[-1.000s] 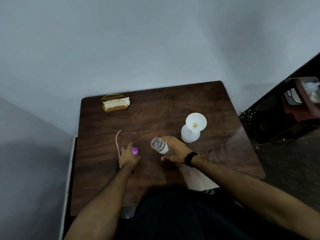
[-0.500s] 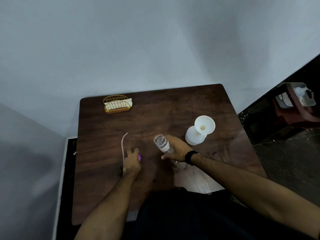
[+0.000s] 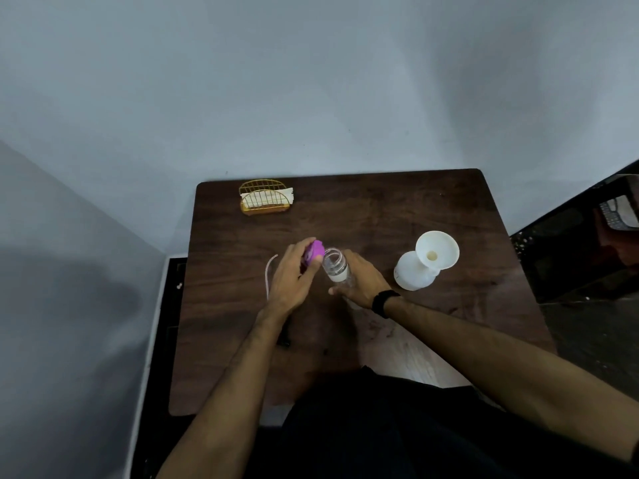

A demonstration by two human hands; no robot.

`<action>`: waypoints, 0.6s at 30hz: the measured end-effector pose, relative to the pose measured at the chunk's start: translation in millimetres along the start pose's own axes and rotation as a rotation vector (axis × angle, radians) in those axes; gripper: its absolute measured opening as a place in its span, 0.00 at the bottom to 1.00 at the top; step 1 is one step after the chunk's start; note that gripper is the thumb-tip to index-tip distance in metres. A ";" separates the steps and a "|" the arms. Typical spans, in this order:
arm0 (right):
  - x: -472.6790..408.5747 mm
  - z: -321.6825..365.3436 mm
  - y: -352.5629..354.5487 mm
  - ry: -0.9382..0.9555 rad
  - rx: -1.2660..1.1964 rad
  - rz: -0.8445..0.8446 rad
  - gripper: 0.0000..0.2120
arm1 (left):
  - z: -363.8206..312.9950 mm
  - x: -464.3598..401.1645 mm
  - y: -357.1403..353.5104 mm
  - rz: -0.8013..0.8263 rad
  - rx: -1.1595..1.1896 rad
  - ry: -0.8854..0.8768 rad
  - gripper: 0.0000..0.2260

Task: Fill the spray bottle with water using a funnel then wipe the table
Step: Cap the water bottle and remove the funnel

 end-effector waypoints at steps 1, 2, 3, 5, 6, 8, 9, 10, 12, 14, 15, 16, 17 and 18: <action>0.2 0.6 -0.2 0.002 -0.004 0.003 0.32 | -5.9 0.5 -1.1 0.040 -0.025 -0.016 0.21; 0.1 0.7 -0.7 0.004 -0.007 0.008 0.31 | -11.5 0.6 -2.5 0.071 -0.054 -0.024 0.22; 1.0 0.1 -1.0 0.001 -0.012 0.014 0.31 | -17.3 0.6 -3.9 0.097 -0.093 -0.031 0.22; 1.7 -0.9 -3.4 -0.006 -0.027 0.021 0.33 | -26.5 -0.2 -4.5 0.163 -0.189 -0.036 0.23; 3.5 -2.1 -2.3 -0.006 -0.041 0.016 0.33 | -32.5 -0.9 -5.7 0.186 -0.247 -0.043 0.23; 6.6 -6.0 0.4 -0.003 -0.055 0.006 0.34 | -43.4 -2.7 -7.1 0.194 -0.349 -0.050 0.23; 7.9 -7.6 1.7 -0.004 -0.055 0.007 0.34 | -48.8 -3.6 -7.3 0.189 -0.391 -0.049 0.22; 8.7 -8.5 2.3 -0.007 -0.055 0.013 0.34 | -53.3 -4.8 -7.1 0.186 -0.422 -0.039 0.22; 10.4 -10.9 4.6 -0.021 -0.065 0.020 0.35 | -61.8 -7.8 -9.1 0.199 -0.469 0.007 0.22; 12.2 -12.8 7.4 -0.024 -0.076 0.017 0.35 | -69.1 -10.3 -12.4 0.218 -0.501 0.069 0.24; 13.3 -12.7 9.1 -0.023 -0.081 0.013 0.34 | -71.9 -11.5 -13.9 0.224 -0.512 0.091 0.25; 14.3 -13.6 10.6 -0.020 -0.091 0.011 0.34 | -75.0 -12.1 -16.4 0.232 -0.521 0.107 0.25; 15.5 -14.2 11.9 -0.018 -0.099 0.012 0.34 | -78.3 -12.3 -18.1 0.242 -0.521 0.113 0.25; 16.1 -15.3 12.6 -0.018 -0.106 0.016 0.34 | -82.3 -12.4 -19.4 0.258 -0.518 0.113 0.25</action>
Point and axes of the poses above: each hand's wrist, its own x-axis away from the middle knuckle, its own y-axis out of the back of the hand, z = x × y, the point moved 3 cm from there along -x, towards the middle knuckle, and after that the axes turned 7 degrees about -x, right-handed, at the moved point
